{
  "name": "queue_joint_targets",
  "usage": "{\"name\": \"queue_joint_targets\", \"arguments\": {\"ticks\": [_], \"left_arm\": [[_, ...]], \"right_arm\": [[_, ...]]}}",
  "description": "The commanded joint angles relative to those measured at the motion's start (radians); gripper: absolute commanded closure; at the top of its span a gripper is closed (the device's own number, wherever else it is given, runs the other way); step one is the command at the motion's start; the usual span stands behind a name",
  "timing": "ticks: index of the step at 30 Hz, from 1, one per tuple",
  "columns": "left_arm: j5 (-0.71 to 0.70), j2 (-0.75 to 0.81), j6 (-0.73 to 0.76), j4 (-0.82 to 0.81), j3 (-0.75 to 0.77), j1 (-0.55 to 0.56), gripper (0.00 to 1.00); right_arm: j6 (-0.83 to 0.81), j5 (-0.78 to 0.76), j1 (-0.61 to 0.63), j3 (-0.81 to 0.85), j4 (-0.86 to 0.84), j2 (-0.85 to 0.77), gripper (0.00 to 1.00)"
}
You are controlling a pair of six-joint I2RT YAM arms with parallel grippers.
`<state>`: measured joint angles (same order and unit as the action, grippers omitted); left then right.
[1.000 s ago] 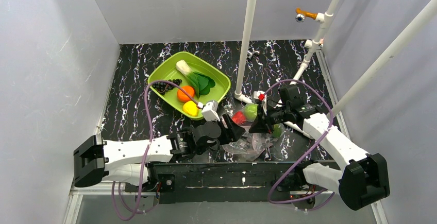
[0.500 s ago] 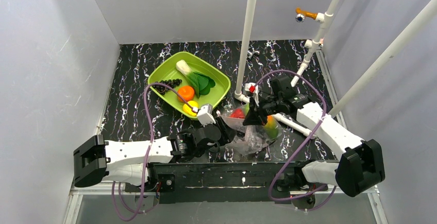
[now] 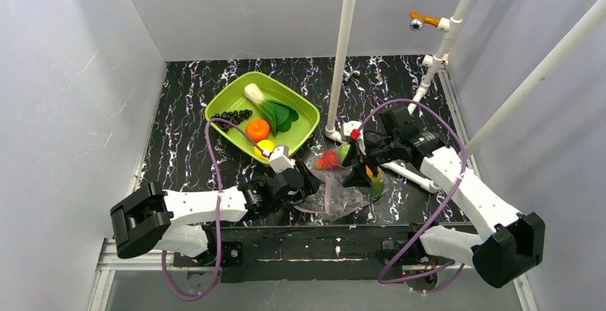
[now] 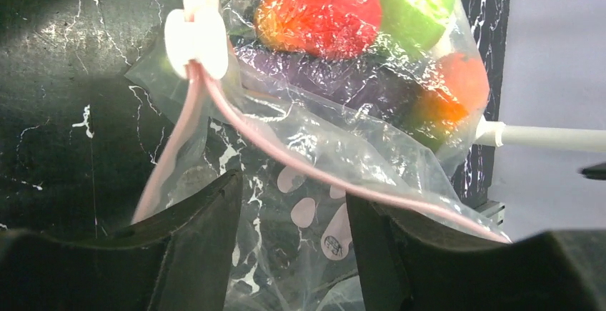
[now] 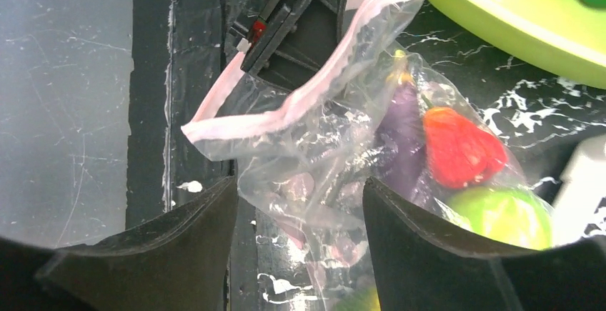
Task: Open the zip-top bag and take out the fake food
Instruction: Pick up the fake vegetable from the zipper food storage bag.
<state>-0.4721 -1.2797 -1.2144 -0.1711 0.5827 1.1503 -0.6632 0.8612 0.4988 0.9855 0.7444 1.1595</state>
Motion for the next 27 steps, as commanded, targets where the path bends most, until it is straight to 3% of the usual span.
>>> {"name": "queue_joint_targets", "arguments": {"ticks": [1, 9, 11, 14, 20, 23, 27], "left_arm": [[0.039, -0.029, 0.004, -0.077, -0.011, -0.029, 0.45], [0.035, -0.101, -0.051, -0.13, 0.008, -0.035, 0.43], [0.022, -0.13, -0.073, -0.142, 0.017, -0.036, 0.45], [0.001, -0.168, -0.103, -0.125, 0.036, -0.035, 0.59], [-0.025, -0.215, -0.172, -0.095, 0.051, -0.035, 0.64], [-0.054, -0.222, -0.182, -0.082, 0.058, -0.036, 0.63], [-0.092, -0.25, -0.19, -0.091, 0.079, -0.054, 0.51]], "right_arm": [[0.012, -0.05, -0.033, 0.017, -0.029, -0.043, 0.32], [0.253, -0.419, -0.04, -0.047, -0.353, 0.024, 0.42], [0.262, -0.441, -0.04, -0.03, -0.366, 0.074, 0.48], [0.276, -0.443, -0.041, 0.001, -0.37, 0.158, 0.59], [0.279, -0.461, -0.034, 0.004, -0.395, 0.216, 0.67], [0.278, -0.475, -0.02, -0.001, -0.409, 0.232, 0.68], [0.292, -0.525, -0.008, 0.011, -0.412, 0.285, 0.69]]}}
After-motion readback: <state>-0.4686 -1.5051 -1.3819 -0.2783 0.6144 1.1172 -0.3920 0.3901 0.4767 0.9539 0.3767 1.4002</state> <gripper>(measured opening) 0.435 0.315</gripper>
